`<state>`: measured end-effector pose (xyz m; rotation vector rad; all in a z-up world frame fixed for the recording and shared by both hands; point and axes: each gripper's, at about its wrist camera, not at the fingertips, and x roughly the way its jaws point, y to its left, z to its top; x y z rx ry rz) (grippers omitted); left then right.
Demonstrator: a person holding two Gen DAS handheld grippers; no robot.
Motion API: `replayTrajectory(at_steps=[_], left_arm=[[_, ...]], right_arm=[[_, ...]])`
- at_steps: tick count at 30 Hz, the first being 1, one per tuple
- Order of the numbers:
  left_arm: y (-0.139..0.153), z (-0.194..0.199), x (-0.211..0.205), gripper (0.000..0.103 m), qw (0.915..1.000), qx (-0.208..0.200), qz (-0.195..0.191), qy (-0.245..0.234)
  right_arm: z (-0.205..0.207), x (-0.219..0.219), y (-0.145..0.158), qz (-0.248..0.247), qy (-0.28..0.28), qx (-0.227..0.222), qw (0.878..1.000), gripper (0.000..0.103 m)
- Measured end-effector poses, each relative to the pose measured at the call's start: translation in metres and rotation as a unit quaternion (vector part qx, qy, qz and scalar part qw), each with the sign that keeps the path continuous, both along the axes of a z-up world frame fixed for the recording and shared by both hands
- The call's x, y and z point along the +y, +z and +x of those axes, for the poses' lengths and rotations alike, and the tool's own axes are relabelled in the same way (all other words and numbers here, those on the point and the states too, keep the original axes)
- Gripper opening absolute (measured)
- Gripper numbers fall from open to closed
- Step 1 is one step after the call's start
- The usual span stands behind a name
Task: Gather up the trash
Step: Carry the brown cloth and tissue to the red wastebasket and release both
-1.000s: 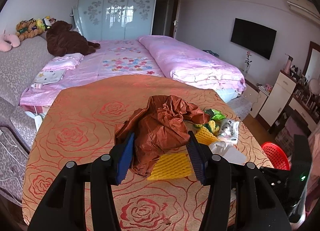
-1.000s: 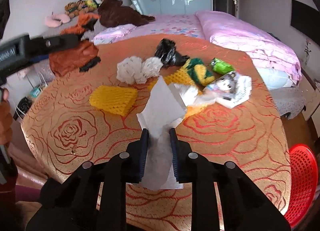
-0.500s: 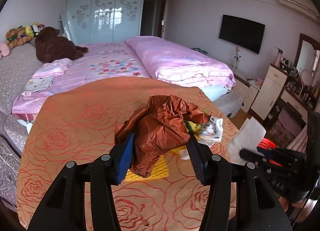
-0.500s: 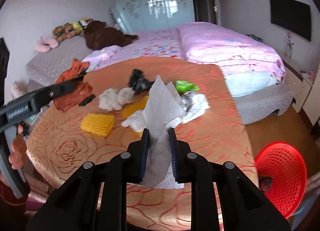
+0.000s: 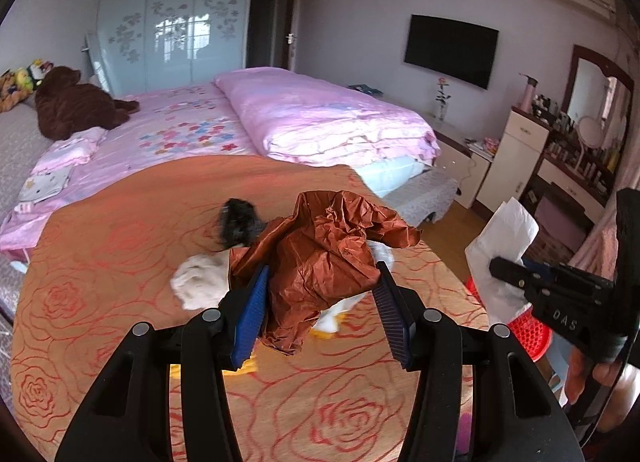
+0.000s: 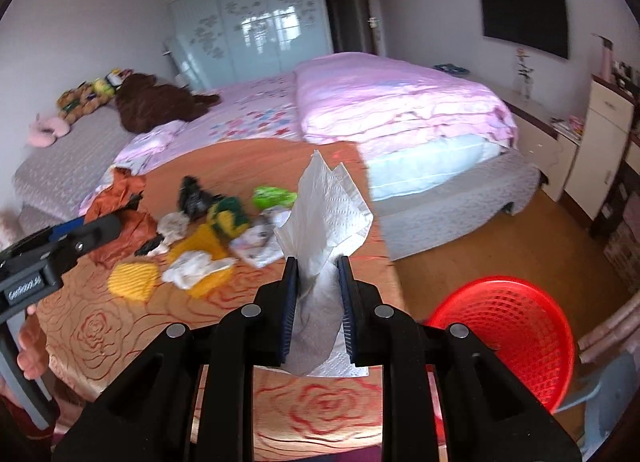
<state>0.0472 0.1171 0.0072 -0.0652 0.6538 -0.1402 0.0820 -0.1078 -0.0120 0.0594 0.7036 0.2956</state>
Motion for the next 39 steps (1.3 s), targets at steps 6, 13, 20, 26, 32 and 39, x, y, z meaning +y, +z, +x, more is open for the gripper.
replayTrajectory(at_steps=[6,13,20,26,32,39], left_arm=[[-0.005,0.007,-0.033,0.050,0.9994,0.005,0.003,-0.033],[-0.010,0.017,-0.089,0.050,0.9958,0.016,0.008,-0.090],[-0.018,0.029,-0.147,0.050,0.9883,0.033,0.010,-0.149],[-0.033,0.041,-0.185,0.050,0.9801,0.064,-0.002,-0.188],[-0.051,0.045,-0.214,0.050,0.9723,0.086,0.003,-0.217],[-0.067,0.046,-0.238,0.051,0.9650,0.102,0.017,-0.241]], right_arm=[[0.001,-0.042,-0.001,-0.001,-0.056,0.003,0.998,0.020],[-0.004,-0.093,-0.002,0.000,-0.118,0.001,0.993,0.020],[-0.010,-0.134,-0.007,0.003,-0.168,0.004,0.986,0.020],[-0.011,-0.159,-0.020,0.008,-0.196,0.014,0.980,0.020],[-0.008,-0.174,-0.032,0.015,-0.211,0.032,0.977,0.021],[-0.004,-0.185,-0.047,0.025,-0.219,0.057,0.974,0.022]])
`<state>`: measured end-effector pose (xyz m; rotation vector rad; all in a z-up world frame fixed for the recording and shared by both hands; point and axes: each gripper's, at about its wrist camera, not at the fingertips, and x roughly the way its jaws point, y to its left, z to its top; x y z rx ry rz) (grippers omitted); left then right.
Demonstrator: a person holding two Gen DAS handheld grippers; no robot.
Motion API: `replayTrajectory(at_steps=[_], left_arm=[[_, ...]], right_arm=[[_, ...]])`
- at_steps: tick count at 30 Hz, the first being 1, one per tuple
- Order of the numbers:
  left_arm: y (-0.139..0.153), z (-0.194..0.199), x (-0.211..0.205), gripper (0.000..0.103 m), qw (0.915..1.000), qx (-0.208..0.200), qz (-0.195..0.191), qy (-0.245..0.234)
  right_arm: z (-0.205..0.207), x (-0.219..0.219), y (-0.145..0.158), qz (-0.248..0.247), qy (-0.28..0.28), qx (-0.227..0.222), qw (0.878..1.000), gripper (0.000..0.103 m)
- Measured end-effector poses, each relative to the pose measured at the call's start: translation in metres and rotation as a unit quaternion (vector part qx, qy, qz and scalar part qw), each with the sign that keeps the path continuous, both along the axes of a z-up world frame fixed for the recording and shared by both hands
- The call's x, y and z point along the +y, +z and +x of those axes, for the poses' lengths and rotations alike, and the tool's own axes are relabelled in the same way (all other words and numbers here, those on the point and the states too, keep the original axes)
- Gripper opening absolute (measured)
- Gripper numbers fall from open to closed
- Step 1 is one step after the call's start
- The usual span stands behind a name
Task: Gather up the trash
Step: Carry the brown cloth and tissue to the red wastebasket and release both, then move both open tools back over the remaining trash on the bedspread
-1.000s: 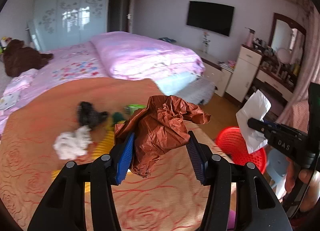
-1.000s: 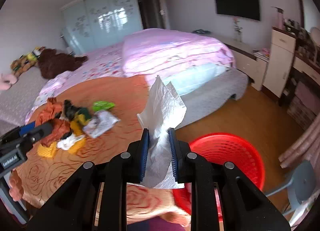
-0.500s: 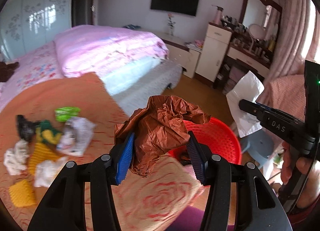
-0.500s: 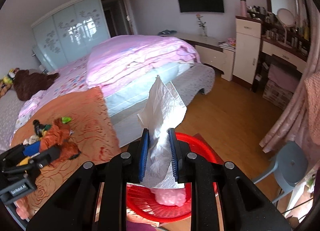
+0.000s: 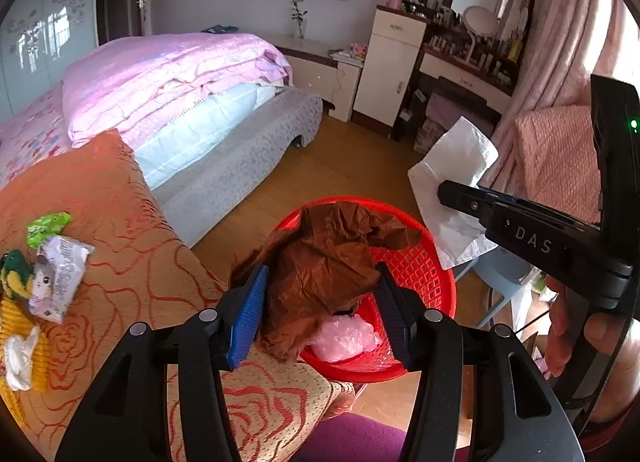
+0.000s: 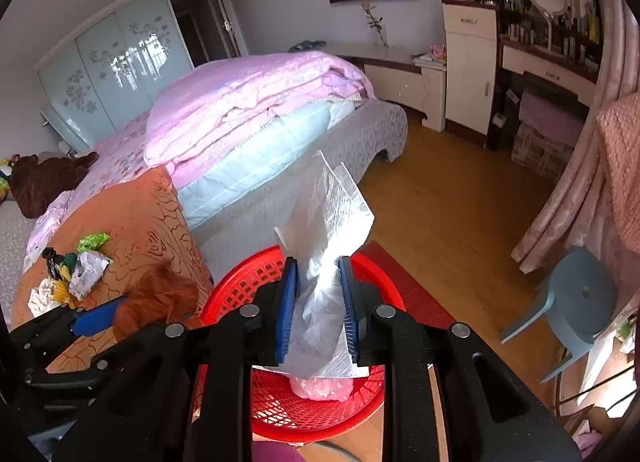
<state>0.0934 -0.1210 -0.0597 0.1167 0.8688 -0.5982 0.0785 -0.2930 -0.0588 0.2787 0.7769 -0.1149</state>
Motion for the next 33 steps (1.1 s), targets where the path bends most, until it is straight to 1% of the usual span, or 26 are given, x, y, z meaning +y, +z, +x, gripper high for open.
replayTrajectory(at_steps=[4,6,7,8,9,10,11,13,19,24,26,28,33], left_arm=[[-0.005,0.001,-0.001,0.053,0.9999,0.009,0.000,-0.007],[-0.007,0.001,-0.001,0.055,0.9999,0.011,0.000,-0.009],[-0.007,0.000,-0.001,0.058,0.9999,0.011,0.000,-0.010],[-0.007,0.000,0.001,0.065,0.9999,0.010,-0.001,-0.009],[-0.007,-0.001,0.000,0.071,1.0000,0.006,0.000,-0.006],[-0.006,-0.001,0.000,0.073,1.0000,0.002,0.002,-0.002],[-0.005,-0.002,0.001,0.074,1.0000,-0.005,0.005,0.001],[-0.003,-0.004,0.003,0.075,0.9999,-0.011,0.010,0.003],[0.005,-0.007,0.018,0.077,0.9993,-0.028,0.010,0.021],[0.014,-0.013,0.037,0.077,0.9979,-0.047,0.012,0.043],[0.018,-0.015,0.046,0.077,0.9970,-0.055,0.011,0.053],[0.022,-0.017,0.054,0.078,0.9961,-0.062,0.011,0.063],[0.029,-0.022,0.075,0.079,0.9936,-0.072,0.011,0.086]], right_arm=[[0.003,0.000,-0.008,0.009,0.002,0.013,1.000,0.027],[0.004,-0.001,-0.011,0.013,0.002,0.019,1.000,0.030],[0.004,0.000,-0.012,0.014,0.002,0.021,1.000,0.034],[0.004,0.000,-0.013,0.014,-0.001,0.022,1.000,0.036],[0.003,0.000,-0.013,0.014,-0.003,0.022,1.000,0.042],[0.003,0.000,-0.013,0.013,-0.006,0.021,1.000,0.048],[0.002,0.000,-0.012,0.014,-0.009,0.019,1.000,0.050],[0.001,0.000,-0.012,0.016,-0.009,0.017,1.000,0.055],[-0.002,0.003,-0.008,0.016,-0.007,0.012,1.000,0.057],[-0.007,0.011,0.001,-0.001,-0.009,-0.004,1.000,0.058],[-0.010,0.014,0.005,-0.006,-0.009,-0.011,1.000,0.059],[-0.011,0.018,0.008,-0.009,-0.008,-0.018,1.000,0.065],[-0.014,0.034,0.014,-0.012,0.010,-0.030,0.999,0.067]])
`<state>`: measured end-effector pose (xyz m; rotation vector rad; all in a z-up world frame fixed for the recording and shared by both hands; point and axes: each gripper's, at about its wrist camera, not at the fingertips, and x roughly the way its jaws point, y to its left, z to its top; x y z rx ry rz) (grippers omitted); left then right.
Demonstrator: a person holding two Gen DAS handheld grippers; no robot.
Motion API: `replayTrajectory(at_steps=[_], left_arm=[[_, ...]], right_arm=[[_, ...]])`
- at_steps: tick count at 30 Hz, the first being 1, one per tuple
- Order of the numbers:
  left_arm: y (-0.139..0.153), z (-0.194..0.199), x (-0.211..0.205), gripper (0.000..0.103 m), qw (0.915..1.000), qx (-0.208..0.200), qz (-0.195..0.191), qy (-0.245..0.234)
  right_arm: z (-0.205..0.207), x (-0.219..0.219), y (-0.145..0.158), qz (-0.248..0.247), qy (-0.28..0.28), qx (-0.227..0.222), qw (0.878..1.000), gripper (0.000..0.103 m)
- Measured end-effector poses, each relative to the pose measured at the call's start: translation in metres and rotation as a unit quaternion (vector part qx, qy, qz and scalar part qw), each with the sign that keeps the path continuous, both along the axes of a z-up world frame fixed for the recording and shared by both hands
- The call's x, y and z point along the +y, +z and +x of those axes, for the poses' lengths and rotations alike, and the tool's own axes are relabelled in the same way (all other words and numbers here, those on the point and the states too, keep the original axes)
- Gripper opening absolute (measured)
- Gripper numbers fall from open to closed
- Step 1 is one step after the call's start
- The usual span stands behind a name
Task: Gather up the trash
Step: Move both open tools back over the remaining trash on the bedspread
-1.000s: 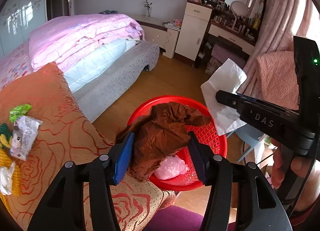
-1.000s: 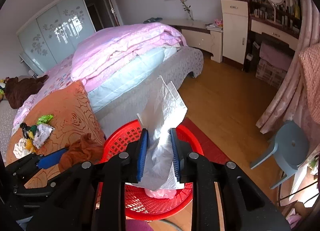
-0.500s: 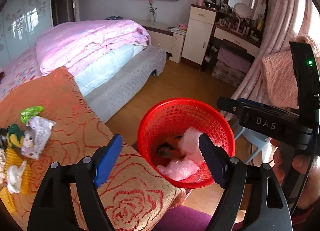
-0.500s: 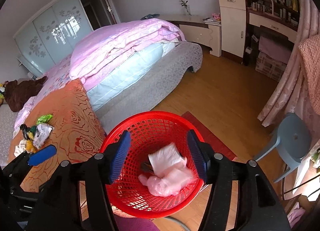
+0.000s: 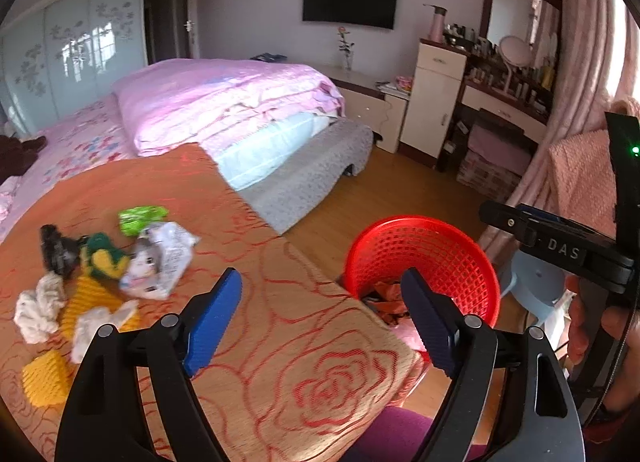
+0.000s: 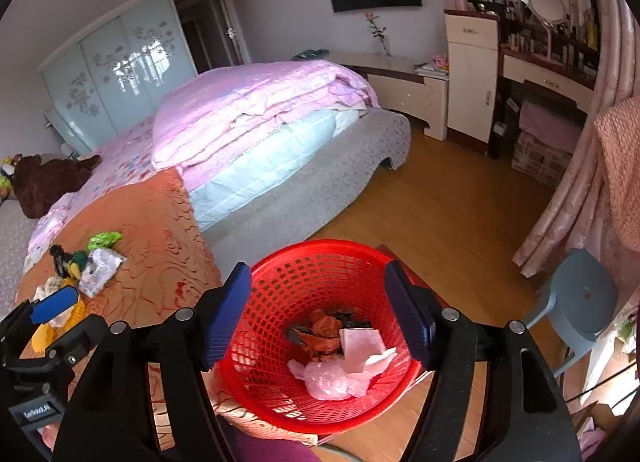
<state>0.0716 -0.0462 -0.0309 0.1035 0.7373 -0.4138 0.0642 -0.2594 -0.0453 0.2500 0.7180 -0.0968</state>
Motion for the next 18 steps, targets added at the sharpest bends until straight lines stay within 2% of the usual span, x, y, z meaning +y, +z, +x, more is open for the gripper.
replayTrajectory(at_steps=[9,18], left_arm=[[0.007,-0.008,0.049,0.079,0.9983,-0.010,0.008,0.058],[0.011,-0.011,0.123,0.079,0.9904,-0.009,0.007,0.137]], right_arm=[[-0.003,0.052,0.003,-0.003,0.068,-0.007,0.998,0.070],[-0.001,0.101,0.002,-0.012,0.119,-0.001,0.993,0.071]])
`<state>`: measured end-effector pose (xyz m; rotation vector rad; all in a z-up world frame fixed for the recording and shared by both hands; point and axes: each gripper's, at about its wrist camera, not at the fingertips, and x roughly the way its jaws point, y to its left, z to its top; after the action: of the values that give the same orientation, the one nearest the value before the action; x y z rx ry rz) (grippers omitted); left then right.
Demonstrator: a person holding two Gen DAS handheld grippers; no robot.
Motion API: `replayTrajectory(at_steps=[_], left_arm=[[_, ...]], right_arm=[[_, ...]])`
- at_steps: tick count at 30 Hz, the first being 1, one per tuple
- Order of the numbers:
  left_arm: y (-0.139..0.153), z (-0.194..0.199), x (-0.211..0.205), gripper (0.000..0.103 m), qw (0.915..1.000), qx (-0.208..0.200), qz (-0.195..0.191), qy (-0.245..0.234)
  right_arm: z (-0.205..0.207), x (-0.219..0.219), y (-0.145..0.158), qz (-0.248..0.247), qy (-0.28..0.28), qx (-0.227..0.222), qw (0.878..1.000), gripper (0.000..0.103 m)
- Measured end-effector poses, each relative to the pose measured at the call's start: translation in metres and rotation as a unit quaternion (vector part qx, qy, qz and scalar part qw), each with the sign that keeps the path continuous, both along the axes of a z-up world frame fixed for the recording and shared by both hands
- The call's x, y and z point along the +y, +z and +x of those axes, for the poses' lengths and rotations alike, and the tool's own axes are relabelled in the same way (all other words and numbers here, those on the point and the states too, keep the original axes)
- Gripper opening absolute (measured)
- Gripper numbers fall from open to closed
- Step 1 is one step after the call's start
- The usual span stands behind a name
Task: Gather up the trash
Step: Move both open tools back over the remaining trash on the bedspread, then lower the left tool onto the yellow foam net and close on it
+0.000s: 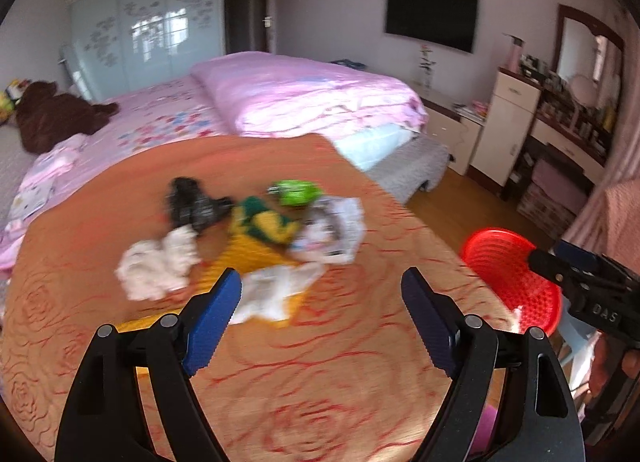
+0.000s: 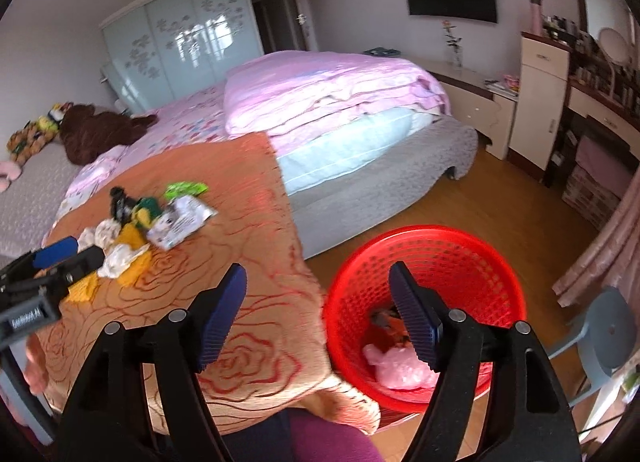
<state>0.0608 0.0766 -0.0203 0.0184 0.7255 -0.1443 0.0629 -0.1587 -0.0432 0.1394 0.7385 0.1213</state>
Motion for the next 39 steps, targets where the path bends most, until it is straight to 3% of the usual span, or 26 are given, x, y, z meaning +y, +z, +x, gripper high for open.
replayTrajectory(at_steps=[5,12,19,24,32,34,39], left_arm=[[-0.001,-0.006,0.045,0.079,0.9986,-0.001,0.024,0.047],[-0.003,-0.012,0.098,0.079,0.9963,0.014,0.022,0.082],[-0.029,-0.006,0.116,0.079,0.9950,0.056,0.003,0.082],[-0.041,0.002,0.121,0.079,0.9934,0.069,0.007,0.091],[-0.056,0.010,0.131,0.079,0.9911,0.091,-0.018,0.096],[-0.059,0.009,0.129,0.077,0.9911,0.095,-0.021,0.091],[-0.057,0.005,0.124,0.054,0.9926,0.088,-0.019,0.082]], right_arm=[[0.003,0.021,0.004,0.003,0.019,-0.001,1.000,0.071],[0.013,0.043,0.014,0.010,0.045,-0.011,0.999,0.072],[0.016,0.056,0.015,0.016,0.057,-0.013,0.998,0.072],[0.016,0.054,0.008,0.016,0.055,-0.004,0.998,0.072],[0.017,0.056,0.001,0.019,0.057,0.004,0.998,0.072],[0.017,0.059,-0.001,0.019,0.060,0.007,0.998,0.072],[0.016,0.069,-0.005,0.014,0.070,0.013,0.997,0.072]])
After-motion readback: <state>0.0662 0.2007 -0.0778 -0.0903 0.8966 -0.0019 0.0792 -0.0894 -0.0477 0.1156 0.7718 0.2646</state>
